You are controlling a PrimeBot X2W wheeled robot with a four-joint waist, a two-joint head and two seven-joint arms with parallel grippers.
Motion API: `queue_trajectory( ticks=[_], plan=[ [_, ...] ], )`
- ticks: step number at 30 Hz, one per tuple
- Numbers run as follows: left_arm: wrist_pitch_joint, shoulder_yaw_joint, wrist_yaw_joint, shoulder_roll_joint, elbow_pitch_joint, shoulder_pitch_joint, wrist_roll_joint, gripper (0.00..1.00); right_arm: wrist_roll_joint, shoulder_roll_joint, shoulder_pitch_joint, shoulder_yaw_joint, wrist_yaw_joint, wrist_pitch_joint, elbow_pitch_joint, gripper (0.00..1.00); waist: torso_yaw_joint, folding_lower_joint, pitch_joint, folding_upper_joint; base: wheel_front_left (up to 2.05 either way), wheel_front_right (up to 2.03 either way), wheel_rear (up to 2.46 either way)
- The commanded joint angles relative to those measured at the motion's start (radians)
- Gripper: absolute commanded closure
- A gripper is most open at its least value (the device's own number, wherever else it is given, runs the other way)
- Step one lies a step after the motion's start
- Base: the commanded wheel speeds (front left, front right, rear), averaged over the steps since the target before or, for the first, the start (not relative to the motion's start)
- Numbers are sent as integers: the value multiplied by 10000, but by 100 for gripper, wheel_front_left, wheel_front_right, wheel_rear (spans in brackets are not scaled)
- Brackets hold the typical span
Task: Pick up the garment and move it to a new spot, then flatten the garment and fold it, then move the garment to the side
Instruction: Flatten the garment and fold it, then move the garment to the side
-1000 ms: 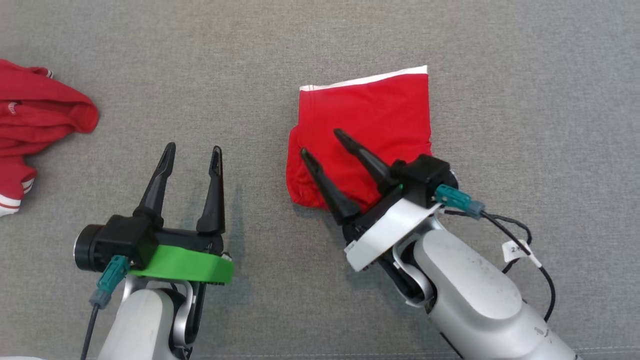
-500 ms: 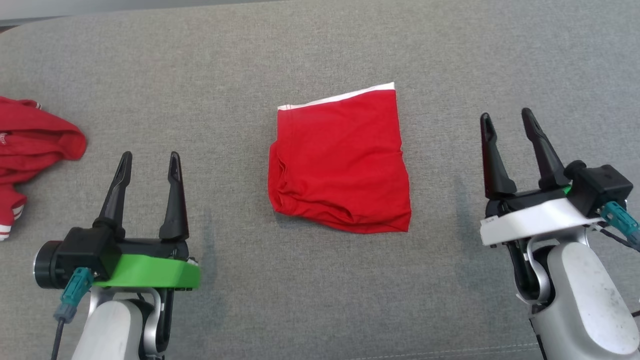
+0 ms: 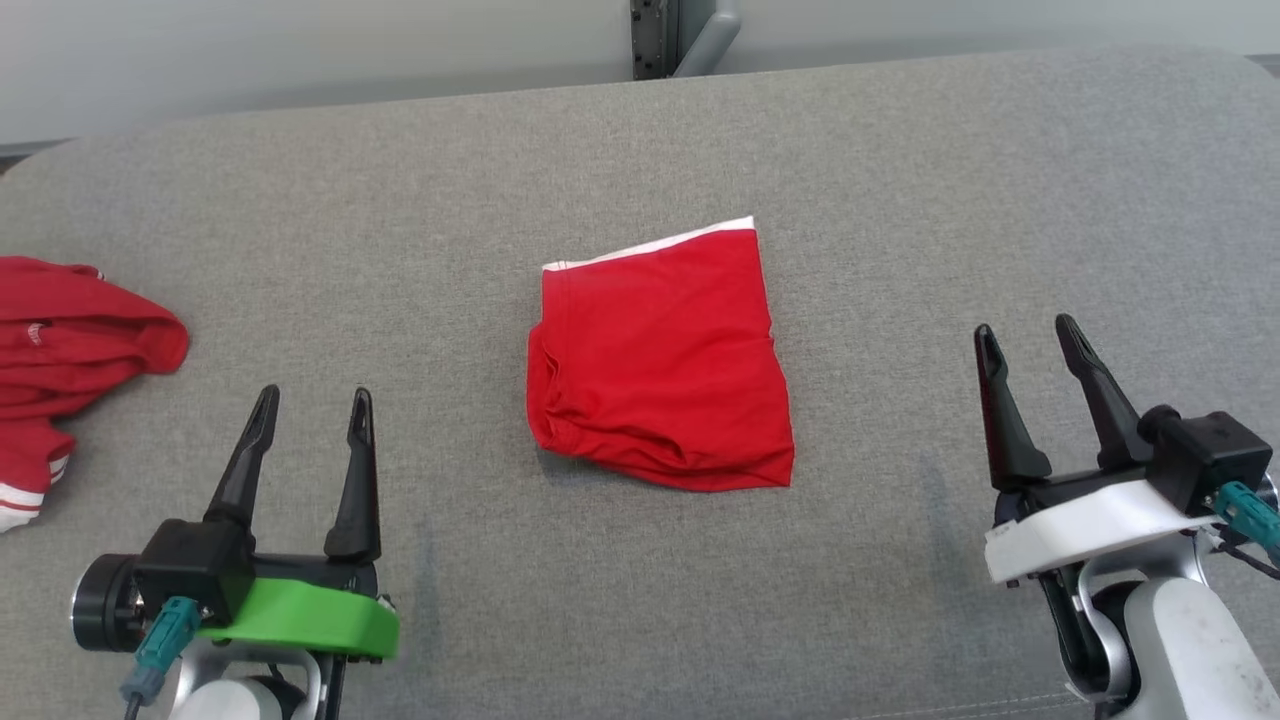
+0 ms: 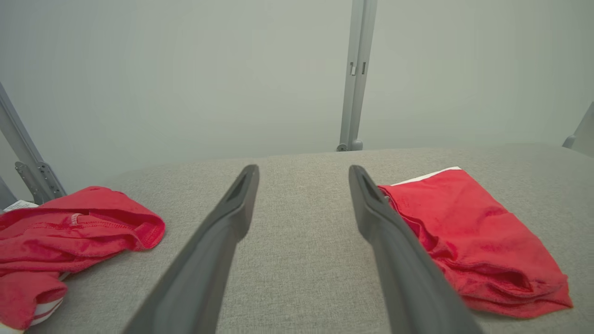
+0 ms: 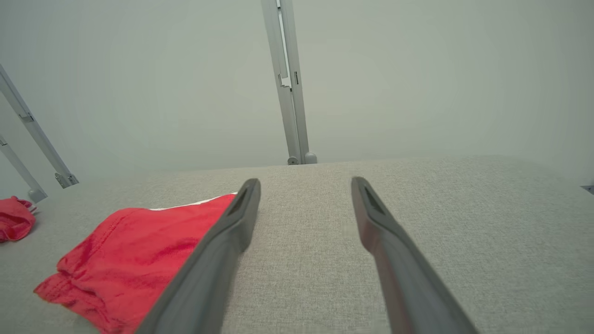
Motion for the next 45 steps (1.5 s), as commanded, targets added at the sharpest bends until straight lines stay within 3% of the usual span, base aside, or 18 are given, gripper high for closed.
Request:
queue_trajectory(
  ticks=[1, 14, 35, 45],
  plan=[
    [95, -71, 79, 108, -126, 342, 45, 0, -40, -133, 405, -44, -3, 134, -169, 0, -8, 0, -425, 0, 0, 0, 0],
    [406, -159, 257, 227, -387, 1265, -131, 0, 24, -155, 1715, -352, -3, 699, -895, 0, -83, 0, -1240, 0, 0, 0, 0],
    [467, -173, 435, 310, -428, 1154, -264, 0, 98, -64, 1551, -363, -3, 706, -770, 0, -115, 0, -1089, 0, 0, 0, 0],
    [264, -499, 134, 113, -379, -66, -157, 0, 300, -315, 482, 39, -2, 685, 261, 0, 794, 0, 9, 0, 0, 0, 0]
  ],
)
